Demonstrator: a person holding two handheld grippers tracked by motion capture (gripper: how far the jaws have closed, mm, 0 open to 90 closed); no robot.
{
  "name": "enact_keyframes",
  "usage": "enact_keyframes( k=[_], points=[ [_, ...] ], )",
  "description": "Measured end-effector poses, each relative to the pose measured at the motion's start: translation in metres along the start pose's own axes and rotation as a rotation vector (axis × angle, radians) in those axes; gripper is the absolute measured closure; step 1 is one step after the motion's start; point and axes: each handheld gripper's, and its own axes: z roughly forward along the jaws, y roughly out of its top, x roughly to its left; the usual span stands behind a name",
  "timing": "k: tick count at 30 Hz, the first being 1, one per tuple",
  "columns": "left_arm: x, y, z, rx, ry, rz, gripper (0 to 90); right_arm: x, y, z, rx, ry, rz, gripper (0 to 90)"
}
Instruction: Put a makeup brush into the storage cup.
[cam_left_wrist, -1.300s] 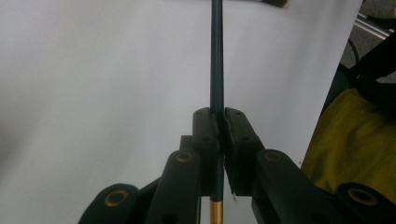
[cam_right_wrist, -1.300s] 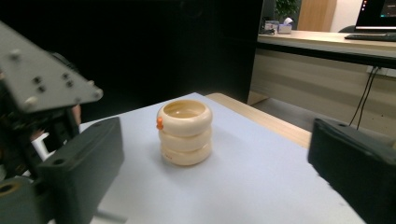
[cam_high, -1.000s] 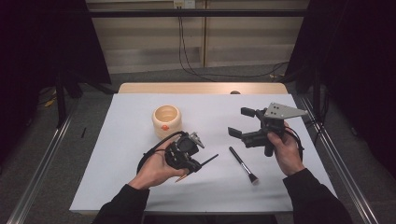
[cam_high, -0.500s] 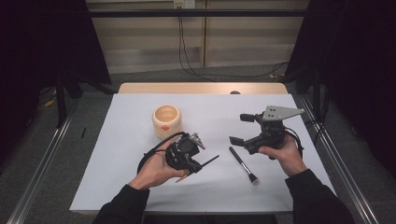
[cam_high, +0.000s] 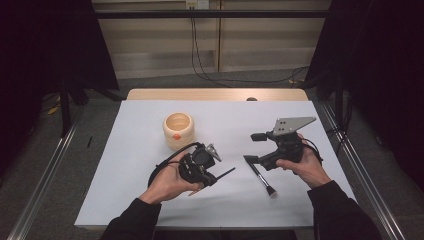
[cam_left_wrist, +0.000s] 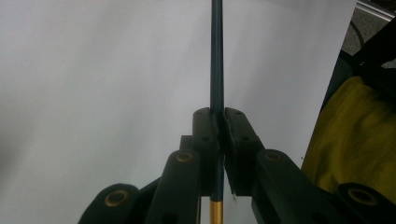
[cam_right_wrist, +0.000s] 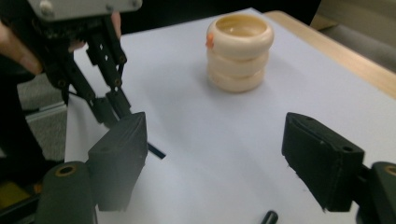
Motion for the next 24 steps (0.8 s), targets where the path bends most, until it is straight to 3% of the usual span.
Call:
enact_keyframes(
  k=[3,4,6,11,19,22,24],
  points=[
    [-0.002,0.0,0.002,-0.002,-0.007,-0.007,83.9,0.0,-0.001,0.002,0.06,0.032,-0.015,29.7],
    [0.0,0.001,0.002,0.015,-0.012,0.024,83.9,0.0,-0.001,0.002,0.076,0.035,-0.011,29.5],
    [-0.003,0.001,0.004,0.003,-0.01,0.002,83.9,0.0,-0.001,0.003,0.094,0.057,0.004,32.5],
    [-0.004,0.002,0.004,0.013,-0.014,0.011,83.9,0.002,-0.001,0.004,0.153,0.127,-0.048,36.1],
    [-0.009,0.004,0.007,0.031,-0.023,0.031,83.9,0.007,0.0,0.009,0.256,0.159,-0.112,41.4],
    [-0.011,0.005,0.01,0.042,-0.035,0.045,83.9,0.01,0.0,0.012,0.308,0.18,-0.145,47.9],
    [-0.012,0.005,0.011,0.041,-0.032,0.032,83.9,0.013,-0.001,0.015,0.34,0.183,-0.166,48.2]
  ],
)
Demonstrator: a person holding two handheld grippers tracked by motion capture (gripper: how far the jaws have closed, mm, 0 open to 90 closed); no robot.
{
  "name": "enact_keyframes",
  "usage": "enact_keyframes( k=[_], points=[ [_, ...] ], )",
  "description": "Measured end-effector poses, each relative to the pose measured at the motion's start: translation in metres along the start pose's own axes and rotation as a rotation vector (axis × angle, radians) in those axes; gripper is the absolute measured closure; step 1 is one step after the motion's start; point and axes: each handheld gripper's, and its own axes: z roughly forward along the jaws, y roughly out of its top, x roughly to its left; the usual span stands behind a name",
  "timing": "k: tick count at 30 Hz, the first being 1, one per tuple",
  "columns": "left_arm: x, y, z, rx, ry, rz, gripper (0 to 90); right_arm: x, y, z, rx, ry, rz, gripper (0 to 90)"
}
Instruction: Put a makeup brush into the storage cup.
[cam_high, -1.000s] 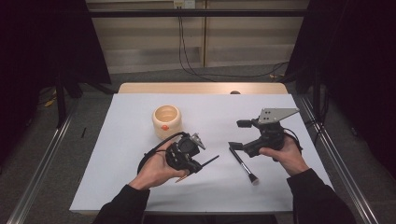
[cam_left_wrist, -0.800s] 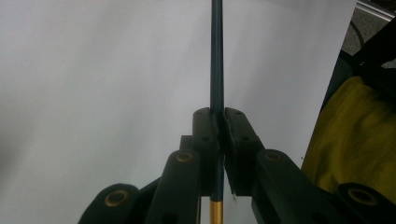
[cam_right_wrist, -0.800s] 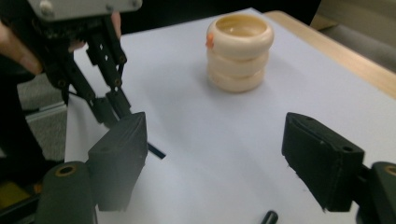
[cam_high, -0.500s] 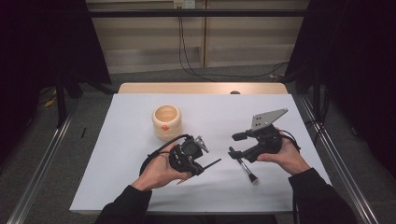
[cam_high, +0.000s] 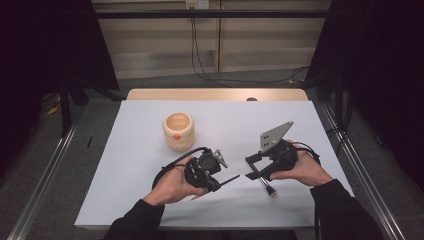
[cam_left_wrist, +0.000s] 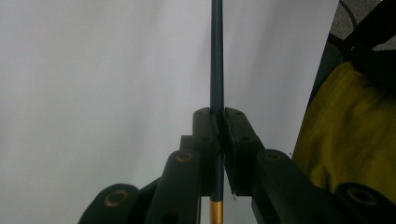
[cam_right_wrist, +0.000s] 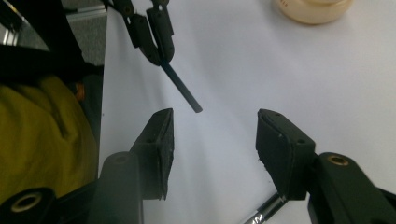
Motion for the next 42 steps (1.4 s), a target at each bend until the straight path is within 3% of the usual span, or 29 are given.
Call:
enact_keyframes(
  k=[6,8,9,11,12,13,15,23,25,31,36,38,39,42],
  points=[
    [-0.003,0.001,0.005,0.041,-0.016,0.017,83.9,0.007,0.004,0.012,0.08,0.053,-0.071,52.5],
    [-0.003,0.002,0.006,0.033,-0.016,0.012,83.9,0.009,0.005,0.017,0.103,0.061,-0.085,53.9],
    [-0.002,0.002,0.006,0.044,-0.022,0.034,83.9,0.009,0.006,0.018,0.107,0.067,-0.098,55.0],
    [-0.003,0.002,0.005,0.011,-0.005,0.019,83.9,0.011,0.007,0.023,0.119,0.082,-0.108,57.8],
    [-0.003,0.003,0.004,0.035,-0.013,0.038,83.9,0.012,0.008,0.025,0.125,0.084,-0.111,58.4],
    [-0.006,0.002,0.006,0.005,-0.014,0.006,83.9,0.012,0.008,0.026,0.127,0.092,-0.115,59.8],
    [-0.004,0.004,0.005,0.03,-0.033,0.045,83.9,0.013,0.009,0.027,0.127,0.083,-0.116,60.6],
    [-0.008,0.006,0.012,0.023,-0.029,0.026,83.9,0.013,0.009,0.035,0.132,0.112,-0.134,65.4],
    [-0.008,0.007,0.012,0.031,-0.044,0.05,83.9,0.012,0.007,0.038,0.132,0.123,-0.133,66.5],
    [-0.013,0.008,0.012,0.017,-0.058,0.057,83.9,0.011,0.005,0.042,0.13,0.159,-0.119,69.9],
    [-0.015,0.008,0.011,0.022,-0.062,0.088,83.9,0.014,0.005,0.046,0.117,0.207,-0.148,74.9],
    [-0.015,0.008,0.012,0.014,-0.081,0.095,83.8,0.015,0.005,0.048,0.123,0.211,-0.157,78.3],
    [-0.016,0.008,0.013,0.0,-0.064,0.098,83.9,0.015,0.005,0.048,0.126,0.216,-0.159,80.3],
    [-0.016,0.008,0.012,0.013,-0.083,0.099,83.8,0.015,0.004,0.049,0.116,0.228,-0.167,82.9]
  ],
)
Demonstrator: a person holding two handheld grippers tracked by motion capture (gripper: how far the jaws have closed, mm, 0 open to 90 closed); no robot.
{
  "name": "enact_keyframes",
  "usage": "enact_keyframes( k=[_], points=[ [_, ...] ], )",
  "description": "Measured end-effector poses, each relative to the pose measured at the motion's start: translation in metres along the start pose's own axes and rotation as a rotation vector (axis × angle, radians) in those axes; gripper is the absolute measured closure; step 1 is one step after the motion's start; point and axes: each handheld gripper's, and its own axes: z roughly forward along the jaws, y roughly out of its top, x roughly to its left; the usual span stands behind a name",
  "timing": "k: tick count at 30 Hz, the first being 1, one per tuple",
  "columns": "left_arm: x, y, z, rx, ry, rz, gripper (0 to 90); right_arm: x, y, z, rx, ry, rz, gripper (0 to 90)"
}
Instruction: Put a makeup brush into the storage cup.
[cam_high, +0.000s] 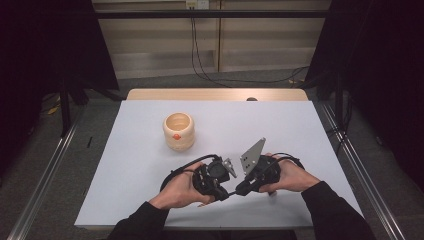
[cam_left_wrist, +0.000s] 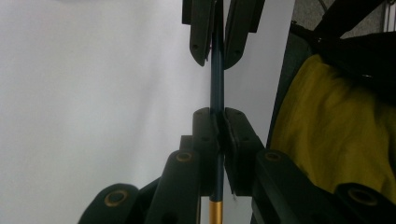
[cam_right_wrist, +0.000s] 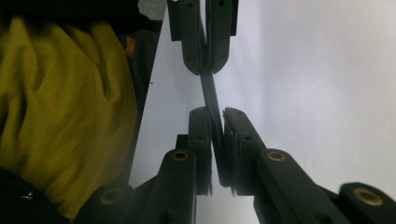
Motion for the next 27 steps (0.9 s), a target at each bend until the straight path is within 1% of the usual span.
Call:
enact_keyframes(
  k=[1,2,3,5,7,8,9,10,12,13,14,15,17,18,19,20,21,22,24,25,26,27],
  points=[
    [0.0,0.0,0.0,-0.004,-0.003,0.003,83.6,0.0,0.0,0.0,0.002,0.002,0.004,83.5],
    [0.0,-0.001,0.001,-0.021,0.002,-0.005,83.4,0.0,-0.001,0.0,0.003,0.006,-0.002,84.5],
    [0.001,-0.001,0.0,-0.021,0.002,-0.012,82.7,0.001,-0.001,0.0,0.009,0.016,0.002,85.6],
    [0.003,-0.002,-0.001,-0.022,-0.02,-0.007,82.3,0.001,-0.001,0.0,0.002,0.022,-0.002,86.3],
    [0.004,-0.003,-0.002,-0.031,-0.028,-0.002,82.1,0.001,-0.002,0.0,-0.003,0.023,-0.009,86.4],
    [0.006,-0.003,-0.002,-0.029,-0.029,0.017,81.9,0.002,-0.002,-0.001,-0.003,0.024,-0.004,86.4],
    [0.004,-0.004,-0.002,-0.043,-0.026,-0.003,81.8,0.002,-0.002,-0.001,-0.002,0.025,-0.004,86.4],
    [0.005,-0.004,-0.002,-0.045,-0.027,0.008,81.1,0.001,-0.002,-0.001,-0.005,0.024,-0.008,86.4],
    [0.006,-0.004,-0.001,-0.058,-0.033,0.005,77.8,0.002,-0.002,-0.001,-0.004,0.028,-0.012,86.5],
    [0.007,-0.004,-0.002,-0.061,-0.033,0.012,77.1,0.003,-0.002,-0.002,0.001,0.022,-0.001,86.5],
    [0.008,-0.005,-0.001,-0.069,-0.039,0.01,76.4,0.003,-0.002,-0.002,-0.003,0.019,-0.003,86.5],
    [0.007,-0.005,-0.001,-0.072,-0.03,-0.002,75.5,0.003,-0.002,-0.002,-0.004,0.018,-0.002,86.5],
    [0.009,-0.005,-0.001,-0.077,-0.029,0.007,70.9,0.003,-0.002,-0.003,-0.005,0.009,-0.001,86.5],
    [0.008,-0.006,-0.001,-0.082,-0.028,-0.01,69.1,0.003,-0.002,-0.003,-0.002,0.011,-0.005,86.5],
    [0.009,-0.006,-0.001,-0.081,-0.025,0.0,67.4,0.003,-0.003,-0.003,-0.004,0.012,-0.007,86.5],
    [0.009,-0.006,-0.001,-0.086,-0.019,-0.001,64.1,0.003,-0.003,-0.003,0.0,0.013,-0.005,86.5],
    [0.01,-0.006,-0.001,-0.088,-0.016,0.006,61.4,0.003,-0.003,-0.003,-0.001,0.007,-0.003,86.5],
    [0.011,-0.006,-0.001,-0.089,-0.01,0.007,59.3,0.002,-0.003,-0.004,-0.003,0.011,0.001,86.5],
    [0.011,-0.006,0.0,-0.09,0.027,-0.005,53.7,0.002,-0.004,-0.005,-0.008,-0.002,0.005,86.5],
    [0.011,-0.007,0.0,-0.106,0.044,-0.008,49.7,0.002,-0.004,-0.005,-0.005,-0.001,0.008,86.6],
    [0.012,-0.007,-0.001,-0.105,0.04,0.002,46.6,0.002,-0.004,-0.005,-0.004,-0.009,0.011,86.6],
    [0.013,-0.008,-0.001,-0.119,0.043,-0.011,45.1,0.002,-0.004,-0.006,-0.005,-0.013,0.013,86.6]
  ],
)
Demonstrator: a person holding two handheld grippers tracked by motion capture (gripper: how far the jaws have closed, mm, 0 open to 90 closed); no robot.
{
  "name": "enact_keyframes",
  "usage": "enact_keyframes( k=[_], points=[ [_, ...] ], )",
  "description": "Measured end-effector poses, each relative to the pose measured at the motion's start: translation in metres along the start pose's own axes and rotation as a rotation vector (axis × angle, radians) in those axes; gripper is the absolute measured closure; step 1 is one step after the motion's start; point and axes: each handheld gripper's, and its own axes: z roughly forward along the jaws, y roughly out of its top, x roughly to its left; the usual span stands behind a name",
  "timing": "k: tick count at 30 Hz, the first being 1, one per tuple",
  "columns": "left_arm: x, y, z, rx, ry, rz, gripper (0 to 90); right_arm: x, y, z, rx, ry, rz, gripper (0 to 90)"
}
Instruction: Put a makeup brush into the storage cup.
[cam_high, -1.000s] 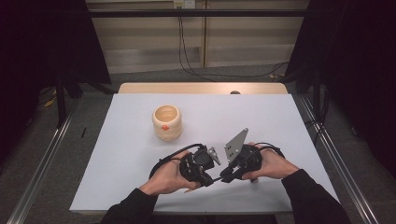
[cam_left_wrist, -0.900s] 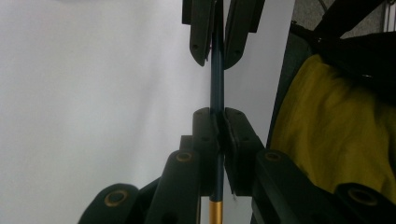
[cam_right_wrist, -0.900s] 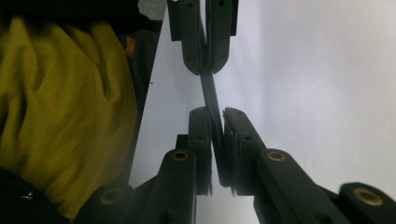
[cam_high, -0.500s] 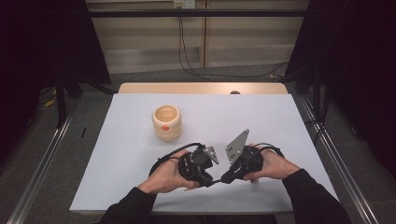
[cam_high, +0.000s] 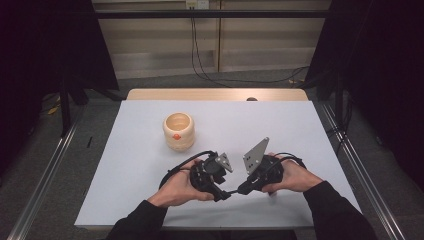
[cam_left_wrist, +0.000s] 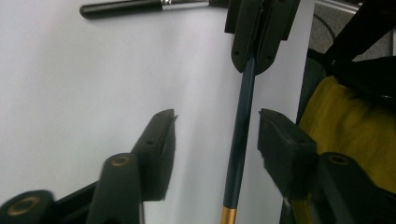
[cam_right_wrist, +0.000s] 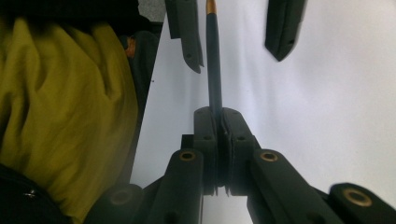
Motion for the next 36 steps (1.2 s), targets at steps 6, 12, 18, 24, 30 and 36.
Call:
enact_keyframes(
  k=[6,12,18,24,30,36],
  points=[
    [0.005,0.0,-0.004,-0.035,0.039,-0.025,19.7,0.0,0.0,-0.003,-0.008,-0.042,0.016,86.6],
    [0.003,0.0,-0.011,-0.105,0.085,-0.088,6.4,0.0,-0.002,-0.007,-0.031,-0.059,0.036,86.6],
    [0.009,-0.014,-0.022,-0.181,0.108,-0.115,4.7,0.001,-0.004,-0.008,-0.039,-0.075,0.06,86.6],
    [0.012,-0.026,-0.029,-0.283,0.131,-0.17,4.8,-0.001,-0.009,-0.01,-0.051,-0.114,0.101,86.6],
    [0.013,-0.034,-0.035,-0.358,0.2,-0.16,3.2,-0.002,-0.015,-0.018,-0.094,-0.144,0.129,86.5],
    [0.016,-0.043,-0.042,-0.435,0.21,-0.208,3.4,-0.002,-0.023,-0.022,-0.128,-0.171,0.168,86.6]
  ],
)
